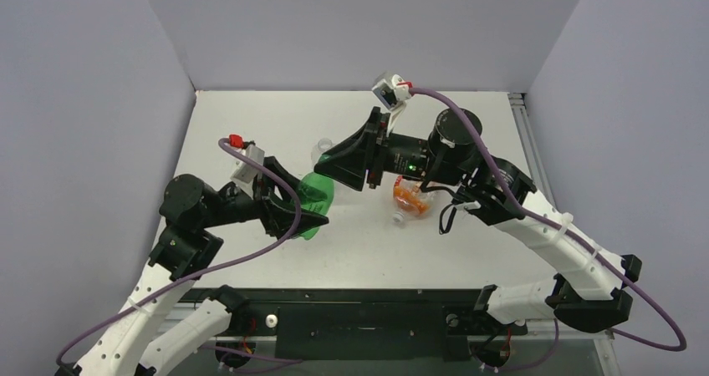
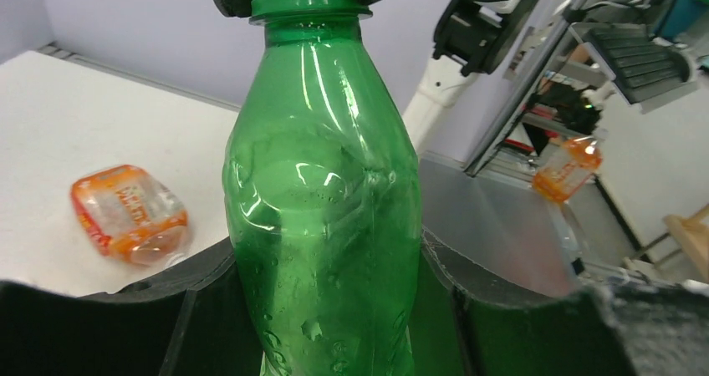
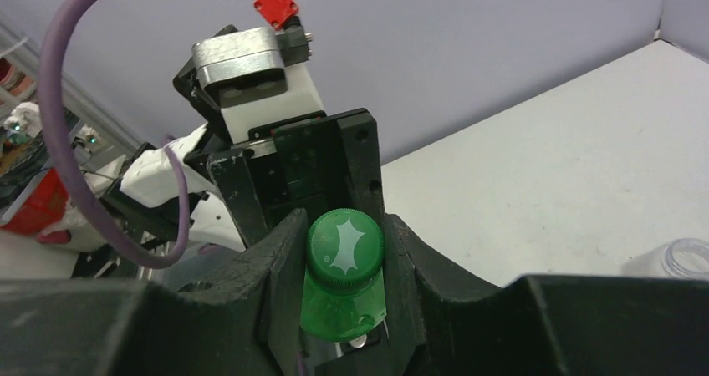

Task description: Unscrew the bottle caps

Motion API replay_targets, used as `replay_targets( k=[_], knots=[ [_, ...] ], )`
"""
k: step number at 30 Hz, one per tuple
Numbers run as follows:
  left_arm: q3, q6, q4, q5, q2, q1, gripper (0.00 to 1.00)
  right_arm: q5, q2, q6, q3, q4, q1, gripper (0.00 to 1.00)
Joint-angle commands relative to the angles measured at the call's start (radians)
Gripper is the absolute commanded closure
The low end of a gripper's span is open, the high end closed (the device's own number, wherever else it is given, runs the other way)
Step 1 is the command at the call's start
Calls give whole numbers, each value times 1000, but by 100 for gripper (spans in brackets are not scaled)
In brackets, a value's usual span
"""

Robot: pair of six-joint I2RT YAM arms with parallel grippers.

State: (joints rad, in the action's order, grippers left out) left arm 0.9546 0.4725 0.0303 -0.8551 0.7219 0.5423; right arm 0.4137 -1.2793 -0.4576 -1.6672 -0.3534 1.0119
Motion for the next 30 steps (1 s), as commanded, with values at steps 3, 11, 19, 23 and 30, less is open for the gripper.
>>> replay_targets(
  k=[3,11,19,23,30],
  knots=[
    [-7,227,-236,-113,12,0,100,173,9,71,9,-69,-9,100],
    [-31,143,-182,-114,-17,1,100,94,-16,96,-80,-189,-27,72],
    [-30,-280,102,220,-85,1,100,-368,-19,22,-175,-338,-27,15],
    [-49,-365,110,350,-80,-1,100,-547,-5,-58,-152,-326,-21,13],
    [-35,-409,129,414,-61,2,100,-719,-16,-97,-143,-247,115,12]
  ],
)
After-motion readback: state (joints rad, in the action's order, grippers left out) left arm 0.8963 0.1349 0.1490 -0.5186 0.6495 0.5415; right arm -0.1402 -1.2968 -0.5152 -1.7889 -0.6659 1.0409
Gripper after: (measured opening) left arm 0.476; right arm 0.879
